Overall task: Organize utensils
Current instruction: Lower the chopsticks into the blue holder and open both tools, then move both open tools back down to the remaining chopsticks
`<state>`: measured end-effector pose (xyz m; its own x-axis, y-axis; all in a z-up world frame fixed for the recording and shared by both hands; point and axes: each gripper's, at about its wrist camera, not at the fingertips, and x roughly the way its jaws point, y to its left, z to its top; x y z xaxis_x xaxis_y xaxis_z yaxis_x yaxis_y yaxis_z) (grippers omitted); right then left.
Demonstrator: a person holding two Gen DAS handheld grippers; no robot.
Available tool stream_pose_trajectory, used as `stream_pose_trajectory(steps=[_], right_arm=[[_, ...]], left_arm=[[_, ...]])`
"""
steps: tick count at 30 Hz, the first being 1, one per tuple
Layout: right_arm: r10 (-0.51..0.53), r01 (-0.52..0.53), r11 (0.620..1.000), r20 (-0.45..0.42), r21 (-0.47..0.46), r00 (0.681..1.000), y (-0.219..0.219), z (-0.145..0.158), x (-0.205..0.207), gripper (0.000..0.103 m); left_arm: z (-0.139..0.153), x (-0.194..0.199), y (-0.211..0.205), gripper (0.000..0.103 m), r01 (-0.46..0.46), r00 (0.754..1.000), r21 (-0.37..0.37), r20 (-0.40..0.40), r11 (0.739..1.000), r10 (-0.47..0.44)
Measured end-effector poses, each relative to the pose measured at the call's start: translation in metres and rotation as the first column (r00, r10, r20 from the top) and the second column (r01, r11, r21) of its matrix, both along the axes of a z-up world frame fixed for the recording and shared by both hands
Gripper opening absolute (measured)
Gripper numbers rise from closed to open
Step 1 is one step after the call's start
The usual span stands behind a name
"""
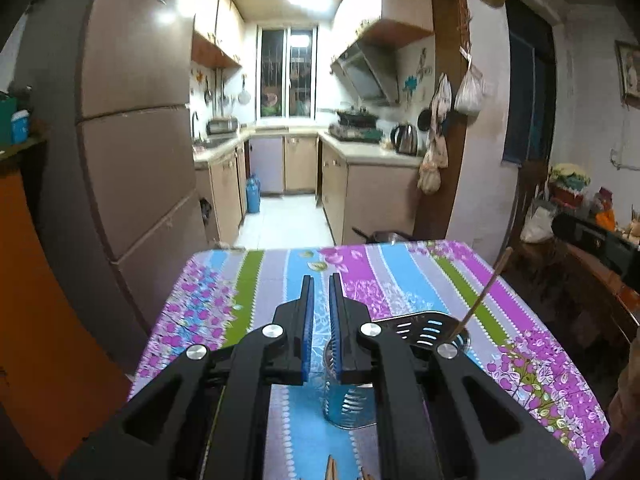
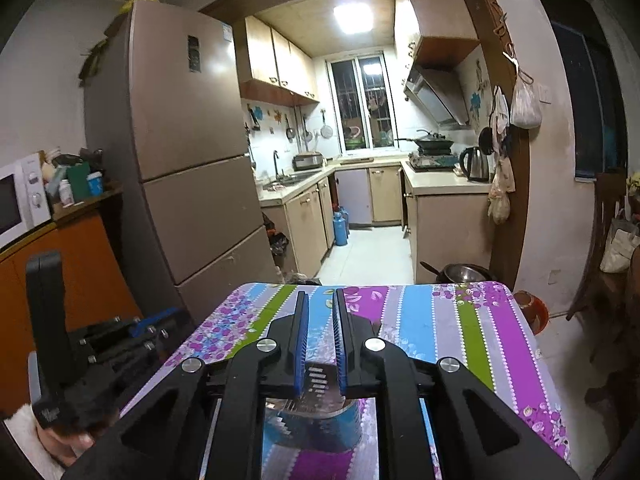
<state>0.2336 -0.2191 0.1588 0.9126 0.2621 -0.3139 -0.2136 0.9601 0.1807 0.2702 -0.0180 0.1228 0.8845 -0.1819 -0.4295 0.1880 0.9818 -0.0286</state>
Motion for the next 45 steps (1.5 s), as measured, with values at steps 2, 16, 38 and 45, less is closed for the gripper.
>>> stream_pose_trajectory(steps=[2,16,38,45], right_arm=[[0.009,-0.010,1.000,0.021,0.008,1.000,-0.002,0.003,-0.022,0.013],[0.043,-0.036,0.996,0.088,-0.082,0.995,-0.001,-0.044,-0.210,0.014],[-0.022,0.013,0.978,-0.036,-0.210,0.999,0.058,-0.216,-0.313,0.014],[0.022,-0.031,0.973,-0.044,-0.231,0.999,0.086,-0.234,-0.302,0.014]], left_arm=[[0.007,-0.022,0.012,0.007,0.003,0.999,-0.023,0.036,1.000,-0.003],[-0.008,-0.182,0.079,0.007,0.017,0.984,0.016,0.177,1.000,-0.020],[-0.189,-0.300,0.090,0.007,0.000,1.000,0.032,-0.003,0.999,0.000],[-0.213,-0.309,0.069,0.007,0.026,0.999,0.113,0.027,0.993,-0.029]])
